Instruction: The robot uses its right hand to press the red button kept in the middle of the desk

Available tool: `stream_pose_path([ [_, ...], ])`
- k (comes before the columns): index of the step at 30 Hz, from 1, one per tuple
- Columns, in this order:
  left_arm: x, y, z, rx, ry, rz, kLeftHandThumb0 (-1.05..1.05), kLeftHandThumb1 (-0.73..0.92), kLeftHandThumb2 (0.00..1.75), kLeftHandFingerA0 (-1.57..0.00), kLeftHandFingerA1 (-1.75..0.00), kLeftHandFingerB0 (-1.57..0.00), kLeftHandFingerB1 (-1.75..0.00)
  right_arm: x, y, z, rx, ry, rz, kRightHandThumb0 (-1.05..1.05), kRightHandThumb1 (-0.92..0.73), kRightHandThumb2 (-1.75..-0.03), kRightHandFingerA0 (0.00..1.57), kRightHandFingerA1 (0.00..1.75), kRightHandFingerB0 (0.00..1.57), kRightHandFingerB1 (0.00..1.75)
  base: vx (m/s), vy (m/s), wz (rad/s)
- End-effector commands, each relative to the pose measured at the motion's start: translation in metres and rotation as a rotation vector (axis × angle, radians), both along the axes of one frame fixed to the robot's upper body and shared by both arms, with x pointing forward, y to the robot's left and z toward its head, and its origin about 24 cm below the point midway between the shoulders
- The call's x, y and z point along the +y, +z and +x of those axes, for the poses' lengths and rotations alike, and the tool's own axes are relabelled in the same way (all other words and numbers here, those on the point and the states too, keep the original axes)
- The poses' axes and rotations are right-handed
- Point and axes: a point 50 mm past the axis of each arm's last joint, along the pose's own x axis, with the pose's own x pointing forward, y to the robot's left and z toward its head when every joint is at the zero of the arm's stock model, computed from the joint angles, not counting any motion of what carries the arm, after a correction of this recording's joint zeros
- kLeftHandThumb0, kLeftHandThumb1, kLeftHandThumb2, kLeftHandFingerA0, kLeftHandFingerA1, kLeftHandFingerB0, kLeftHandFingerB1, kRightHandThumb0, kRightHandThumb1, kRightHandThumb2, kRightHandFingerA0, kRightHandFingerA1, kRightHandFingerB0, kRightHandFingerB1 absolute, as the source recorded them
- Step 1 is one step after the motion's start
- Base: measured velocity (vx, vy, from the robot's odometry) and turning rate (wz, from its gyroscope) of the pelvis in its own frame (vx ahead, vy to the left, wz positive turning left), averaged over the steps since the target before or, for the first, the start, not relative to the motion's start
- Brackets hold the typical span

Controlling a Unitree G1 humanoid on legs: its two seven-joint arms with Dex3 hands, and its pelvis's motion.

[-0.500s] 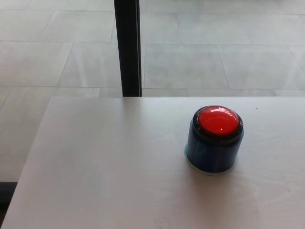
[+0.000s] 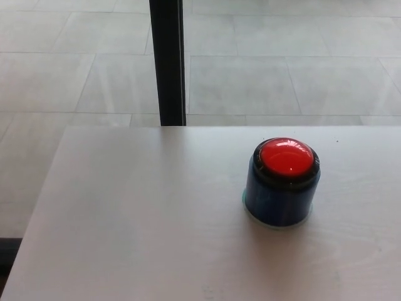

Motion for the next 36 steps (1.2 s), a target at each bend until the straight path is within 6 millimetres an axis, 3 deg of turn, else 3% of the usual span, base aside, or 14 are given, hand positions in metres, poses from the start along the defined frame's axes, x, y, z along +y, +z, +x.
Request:
stream_pose_path([
  [1,0.019,0.013,-0.010,0.006,0.140,0.017,-0.46,0.72,1.23,-0.41,-0.96,0.00,-0.65,-0.038,0.105,0.021,-0.397,-0.201,-0.060,-0.39,-0.52,-1.14,0.64,0.83,0.37,0.71,0.00,0.000,0.00],
  [3,0.019,0.013,-0.011,0.002,0.144,0.021,-0.48,0.73,1.19,-0.48,-1.13,-0.06,-0.75,-0.038,0.144,0.037,-0.439,-0.218,-0.146,-0.40,-0.36,-1.16,0.97,0.91,0.85,0.82,0.00,0.000,0.00],
  [5,0.019,0.013,-0.011,0.020,0.134,0.037,-0.49,0.76,1.16,-0.51,-1.17,-0.13,-0.80,-0.038,0.155,0.041,-0.469,-0.210,-0.148,-0.38,-0.25,-1.30,1.05,0.84,1.02,0.74,0.00,0.000,0.00],
  [7,0.019,0.012,-0.011,-0.013,0.159,0.002,-0.49,0.72,1.24,-0.41,-0.93,0.00,-0.64,-0.033,0.180,0.053,-0.494,-0.202,-0.199,-0.39,-0.18,-1.36,1.23,0.83,1.16,0.71,0.00,0.000,0.00],
  [8,0.019,0.012,-0.011,-0.026,0.169,-0.007,-0.47,0.77,1.14,-0.23,-1.11,0.00,-0.44,-0.031,0.186,0.056,-0.502,-0.195,-0.215,-0.43,-0.19,-1.31,1.33,0.88,1.18,0.75,0.00,0.000,0.00],
  [9,0.019,0.012,-0.011,-0.027,0.172,-0.009,-0.49,0.72,1.26,-0.36,-0.87,0.00,-0.63,-0.025,0.202,0.064,-0.518,-0.167,-0.261,-0.46,-0.18,-1.32,1.41,0.95,1.12,0.78,0.00,0.000,0.00],
  [10,0.019,0.013,-0.011,-0.015,0.168,0.004,-0.48,0.72,1.26,-0.40,-0.89,0.00,-0.62,-0.013,0.226,0.075,-0.557,-0.103,-0.319,-0.61,-0.35,-1.04,1.38,1.21,1.09,1.01,0.00,0.000,0.00],
  [12,0.020,0.012,-0.011,-0.012,0.166,0.002,-0.48,0.72,1.26,-0.36,-0.86,0.00,-0.62,-0.008,0.232,0.079,-0.573,-0.087,-0.327,-0.61,-0.37,-0.98,1.42,1.23,1.09,0.99,0.00,0.000,0.00],
  [13,0.020,0.012,-0.012,-0.003,0.153,0.006,-0.47,0.73,1.25,-0.36,-0.88,0.00,-0.63,0.005,0.251,0.094,-0.633,-0.011,-0.342,-0.40,-0.33,-1.09,1.42,1.33,1.09,1.09,0.00,0.000,0.00],
  [17,0.020,0.011,-0.014,-0.028,0.166,-0.025,-0.44,0.73,1.27,-0.24,-0.78,0.00,-0.61,0.033,0.273,0.117,-0.696,0.113,-0.385,-0.31,-0.32,-1.32,1.20,1.69,0.97,1.32,0.00,0.000,0.00],
  [22,0.018,0.009,-0.014,-0.022,0.169,-0.014,-0.47,0.72,1.24,-0.35,-0.87,0.00,-0.62,0.076,0.292,0.153,-0.787,0.375,-0.481,-0.24,-0.36,-1.46,1.07,1.75,0.81,1.63,0.00,0.000,0.00],
  [26,0.018,0.008,-0.014,-0.013,0.176,-0.013,-0.48,0.74,1.21,-0.38,-0.93,0.00,-0.64,0.096,0.298,0.167,-0.810,0.494,-0.520,-0.25,-0.37,-1.44,1.04,1.75,0.78,1.66,0.00,0.000,0.00],
  [32,0.017,0.008,-0.013,-0.009,0.157,-0.006,-0.50,0.74,1.23,-0.38,-0.93,0.00,-0.65,0.177,0.303,0.208,-0.814,0.796,-0.498,-0.31,-0.48,-1.23,0.99,1.75,0.71,1.66,0.00,0.000,0.00],
  [36,0.017,0.008,-0.012,-0.019,0.154,-0.025,-0.49,0.75,1.22,-0.42,-0.96,0.00,-0.65,0.206,0.292,0.223,-0.801,0.886,-0.483,-0.29,-0.50,-1.22,0.97,1.75,0.70,1.68,0.00,0.000,0.00],
])
